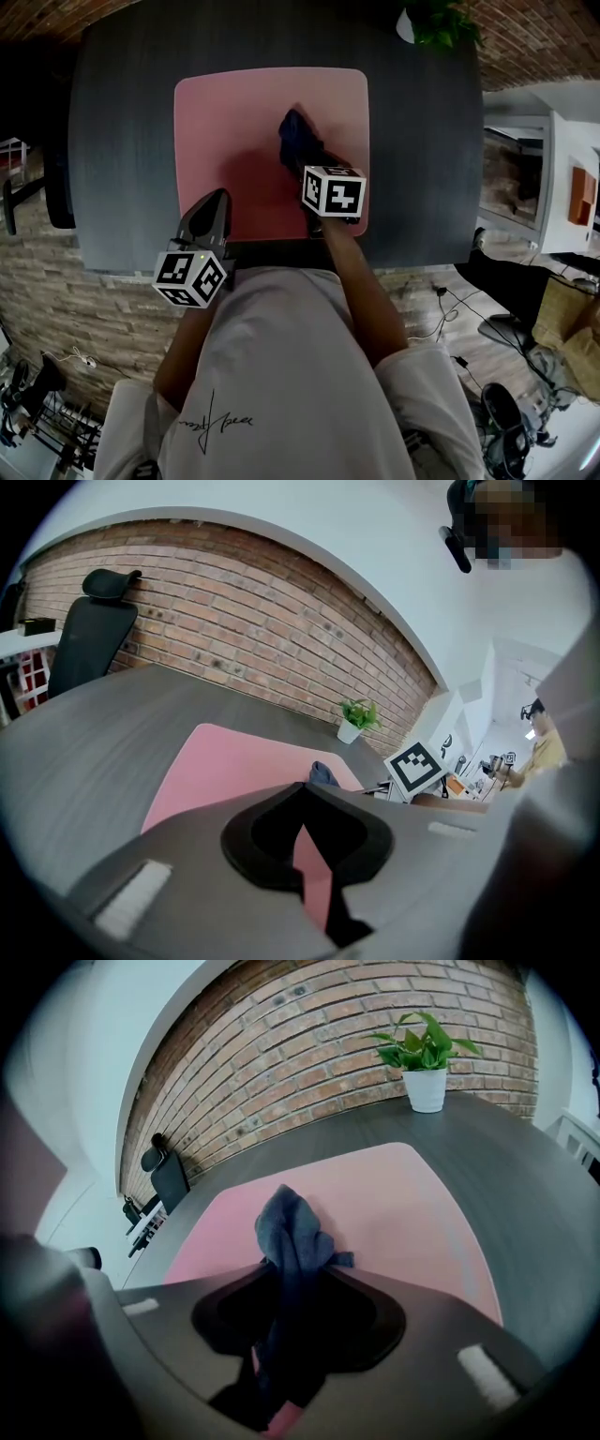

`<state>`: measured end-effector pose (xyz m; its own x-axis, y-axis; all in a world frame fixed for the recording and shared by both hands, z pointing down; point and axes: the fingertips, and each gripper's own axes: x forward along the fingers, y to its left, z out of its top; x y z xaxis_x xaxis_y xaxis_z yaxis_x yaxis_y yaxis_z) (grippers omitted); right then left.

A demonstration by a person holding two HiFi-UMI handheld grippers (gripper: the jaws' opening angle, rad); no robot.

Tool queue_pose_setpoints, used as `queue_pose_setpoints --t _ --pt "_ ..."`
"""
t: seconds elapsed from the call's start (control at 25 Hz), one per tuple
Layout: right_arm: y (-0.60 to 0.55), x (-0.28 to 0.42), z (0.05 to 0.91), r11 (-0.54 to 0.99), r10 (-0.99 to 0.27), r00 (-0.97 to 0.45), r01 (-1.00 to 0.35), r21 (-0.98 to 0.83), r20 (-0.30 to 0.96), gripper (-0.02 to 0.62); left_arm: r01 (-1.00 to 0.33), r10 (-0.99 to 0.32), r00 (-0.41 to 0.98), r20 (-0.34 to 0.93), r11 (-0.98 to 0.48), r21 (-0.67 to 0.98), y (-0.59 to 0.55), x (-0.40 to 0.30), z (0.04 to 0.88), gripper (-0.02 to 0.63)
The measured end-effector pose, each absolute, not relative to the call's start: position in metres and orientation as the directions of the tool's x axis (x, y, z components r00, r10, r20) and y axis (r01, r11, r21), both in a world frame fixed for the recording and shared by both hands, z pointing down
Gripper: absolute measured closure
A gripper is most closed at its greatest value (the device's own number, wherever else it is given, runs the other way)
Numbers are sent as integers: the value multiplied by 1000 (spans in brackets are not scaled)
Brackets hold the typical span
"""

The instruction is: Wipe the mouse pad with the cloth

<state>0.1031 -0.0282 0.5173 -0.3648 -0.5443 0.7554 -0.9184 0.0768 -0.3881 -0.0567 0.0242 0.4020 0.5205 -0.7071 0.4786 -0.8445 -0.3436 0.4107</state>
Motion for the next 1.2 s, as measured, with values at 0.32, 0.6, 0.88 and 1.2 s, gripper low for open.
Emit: queue_pose_setpoints --t 0.32,0.6,0.88,1.2 --pt "-19 116 518 69 -544 -353 -923 -379 761 445 -842 -702 529 477 -360 403 27 -55 398 592" --pt "-7 130 517 41 -545 -337 -925 -377 767 445 -841 -703 532 472 -373 392 32 -52 396 592" --pt "4 142 517 31 -549 -334 -924 -381 766 445 -842 -700 532 477 -376 387 35 -53 397 592" --pt "21 156 516 13 -550 -324 -925 -379 770 445 -856 -710 510 485 -364 367 37 -58 396 592"
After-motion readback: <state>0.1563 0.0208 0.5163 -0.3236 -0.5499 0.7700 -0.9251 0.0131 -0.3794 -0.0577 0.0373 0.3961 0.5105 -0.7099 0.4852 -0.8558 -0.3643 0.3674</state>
